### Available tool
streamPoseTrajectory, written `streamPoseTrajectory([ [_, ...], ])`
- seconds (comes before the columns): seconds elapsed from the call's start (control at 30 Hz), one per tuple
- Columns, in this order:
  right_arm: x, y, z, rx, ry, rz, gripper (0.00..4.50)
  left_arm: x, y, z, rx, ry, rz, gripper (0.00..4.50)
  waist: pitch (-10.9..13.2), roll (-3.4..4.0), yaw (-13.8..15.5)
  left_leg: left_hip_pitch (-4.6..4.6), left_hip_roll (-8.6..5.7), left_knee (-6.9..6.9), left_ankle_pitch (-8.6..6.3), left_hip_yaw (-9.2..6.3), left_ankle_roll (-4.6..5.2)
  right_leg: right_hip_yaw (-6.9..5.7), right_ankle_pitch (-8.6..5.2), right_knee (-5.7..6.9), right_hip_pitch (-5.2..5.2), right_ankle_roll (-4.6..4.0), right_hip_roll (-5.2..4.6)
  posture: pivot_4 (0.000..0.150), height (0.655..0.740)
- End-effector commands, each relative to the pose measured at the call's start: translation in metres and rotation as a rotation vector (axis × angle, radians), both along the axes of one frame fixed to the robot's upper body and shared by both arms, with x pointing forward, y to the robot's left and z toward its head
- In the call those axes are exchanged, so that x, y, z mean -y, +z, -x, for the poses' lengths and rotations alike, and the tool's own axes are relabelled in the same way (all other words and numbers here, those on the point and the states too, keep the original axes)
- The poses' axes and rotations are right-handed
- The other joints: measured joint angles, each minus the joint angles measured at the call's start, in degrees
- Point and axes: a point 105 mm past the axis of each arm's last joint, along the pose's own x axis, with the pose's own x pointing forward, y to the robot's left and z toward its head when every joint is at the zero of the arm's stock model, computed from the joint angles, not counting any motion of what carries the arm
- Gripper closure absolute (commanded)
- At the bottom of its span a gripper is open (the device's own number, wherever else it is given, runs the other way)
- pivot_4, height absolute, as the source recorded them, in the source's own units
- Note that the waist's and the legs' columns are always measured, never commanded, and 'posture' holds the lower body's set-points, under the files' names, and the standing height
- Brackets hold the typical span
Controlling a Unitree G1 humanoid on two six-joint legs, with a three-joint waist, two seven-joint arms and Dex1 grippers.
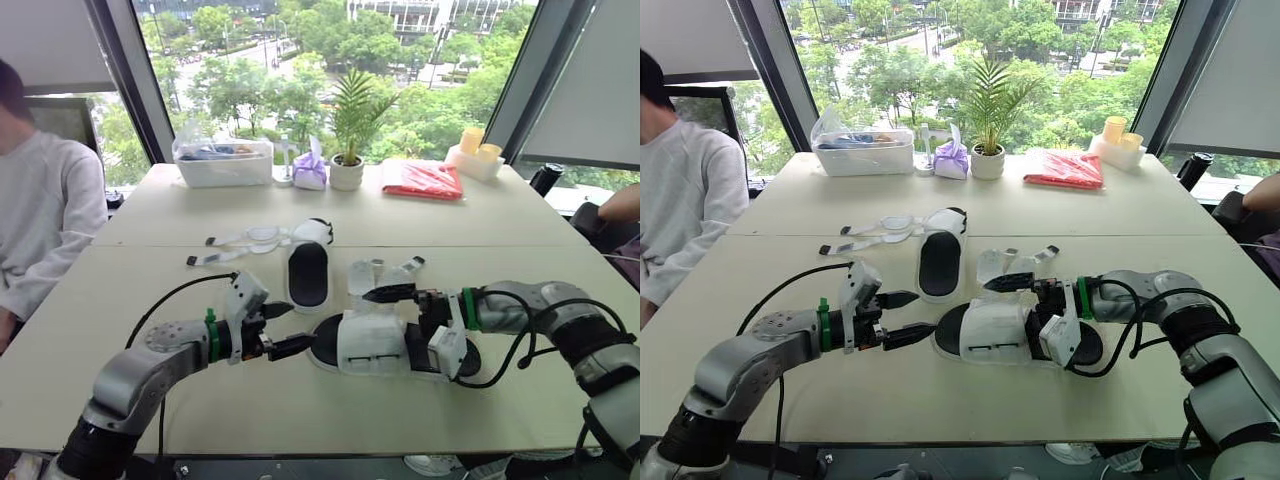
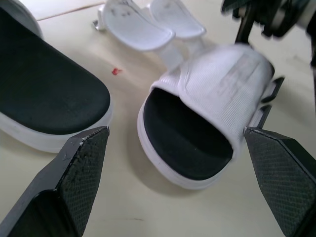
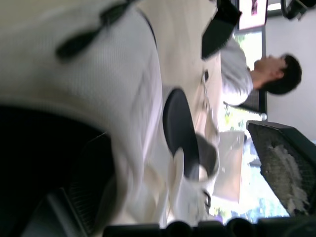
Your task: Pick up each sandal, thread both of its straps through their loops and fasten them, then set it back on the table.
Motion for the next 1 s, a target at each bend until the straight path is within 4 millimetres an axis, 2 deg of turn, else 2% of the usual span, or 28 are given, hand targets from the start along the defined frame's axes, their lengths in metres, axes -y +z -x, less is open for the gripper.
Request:
streamPoseTrajectory([
  [0.03,0.032,0.028,-0.003,0.071,-0.123,-0.032,0.01,0.012,0.005,-0.007,0.080,-0.087,-0.024,0.00,0.00,0.00,0.03,0.00,0.00,0.00,-0.01,0.00,0.01,0.00,0.00,-0.01,0.00,0.00,0.00,0.150,0.7400],
  [0.1,0.052,0.033,-0.003,0.067,-0.218,-0.045,0.01,0.019,0.003,-0.010,0.091,-0.139,-0.044,0.00,0.00,0.00,-0.09,0.00,0.00,-0.01,-0.02,0.01,0.04,0.00,0.00,-0.03,0.02,0.00,0.00,0.150,0.7400],
  [0.2,0.083,0.045,-0.008,0.072,-0.390,-0.113,0.00,0.026,-0.006,-0.013,0.109,-0.200,-0.088,1.33,0.00,0.00,-0.39,0.07,0.01,-0.03,-0.04,0.06,0.07,0.02,0.01,-0.04,0.05,0.02,0.00,0.150,0.7400],
  [0.27,0.098,0.053,-0.009,0.053,-0.499,-0.203,0.00,0.032,-0.005,-0.014,0.106,-0.229,-0.078,2.38,0.00,0.00,-0.57,0.14,0.03,-0.10,-0.05,0.09,0.09,0.05,0.01,-0.04,0.07,0.02,0.02,0.150,0.7400],
  [0.33,0.107,0.063,-0.013,0.009,-0.600,-0.342,0.00,0.035,-0.010,-0.012,0.107,-0.265,-0.110,3.52,0.00,0.00,-0.56,0.16,0.05,-0.10,-0.05,0.09,0.09,0.06,0.01,-0.04,0.08,0.03,0.03,0.150,0.7400],
  [0.4,0.112,0.075,-0.021,-0.076,-0.707,-0.540,0.00,0.037,-0.017,-0.012,0.111,-0.289,-0.151,4.47,0.00,0.00,-0.63,0.17,0.06,-0.09,-0.07,0.07,0.12,0.06,0.02,-0.03,0.10,0.03,0.04,0.150,0.7400],
  [0.47,0.111,0.080,-0.030,-0.253,-0.793,-0.762,0.00,0.039,-0.022,-0.011,0.105,-0.309,-0.179,4.47,0.00,0.00,-0.60,0.20,0.08,-0.06,-0.17,0.06,0.30,0.08,0.02,-0.02,0.12,0.04,0.04,0.150,0.7400],
  [0.57,0.096,0.080,-0.041,-0.607,-0.868,-1.074,0.00,0.042,-0.027,-0.012,0.122,-0.329,-0.220,4.47,0.00,0.00,-0.24,0.19,0.10,0.00,-0.24,-0.03,0.41,0.05,0.02,0.03,0.14,0.03,0.03,0.150,0.7400],
  [0.6,0.089,0.075,-0.047,-0.814,-0.908,-1.222,0.00,0.044,-0.029,-0.012,0.130,-0.336,-0.235,4.47,-0.01,0.01,-0.19,0.18,0.10,0.01,-0.28,-0.05,0.49,0.05,0.02,0.04,0.15,0.03,0.02,0.150,0.7400],
  [0.67,0.066,0.068,-0.052,-1.178,-0.924,-1.406,0.00,0.046,-0.032,-0.012,0.151,-0.350,-0.263,4.47,-0.02,0.00,-0.19,0.17,0.11,0.03,-0.32,-0.05,0.54,0.03,0.03,0.04,0.15,0.00,-0.04,0.150,0.7400],
  [0.77,0.049,0.067,-0.056,-1.489,-0.926,-1.557,0.00,0.050,-0.033,-0.013,0.177,-0.354,-0.280,4.47,-0.04,0.04,0.09,0.14,0.07,-0.02,-0.33,-0.11,0.56,-0.09,0.03,0.03,0.14,-0.04,-0.32,0.150,0.7400],
  [0.87,0.048,0.049,-0.066,-1.762,-1.055,-1.706,0.00,0.056,-0.031,-0.015,0.207,-0.339,-0.266,4.47,-0.05,0.06,0.55,0.06,-0.04,-0.08,-0.36,-0.13,0.58,-0.14,0.00,-0.01,0.10,-0.10,-0.48,0.150,0.7400],
  [1.0,0.052,0.033,-0.067,-1.896,-1.196,-1.751,0.00,0.061,-0.028,-0.016,0.228,-0.328,-0.255,4.47,-0.07,0.08,1.18,-0.04,-0.13,-0.07,-0.38,-0.08,0.62,-0.15,-0.05,-0.09,0.06,-0.21,-0.57,0.150,0.7400],
])
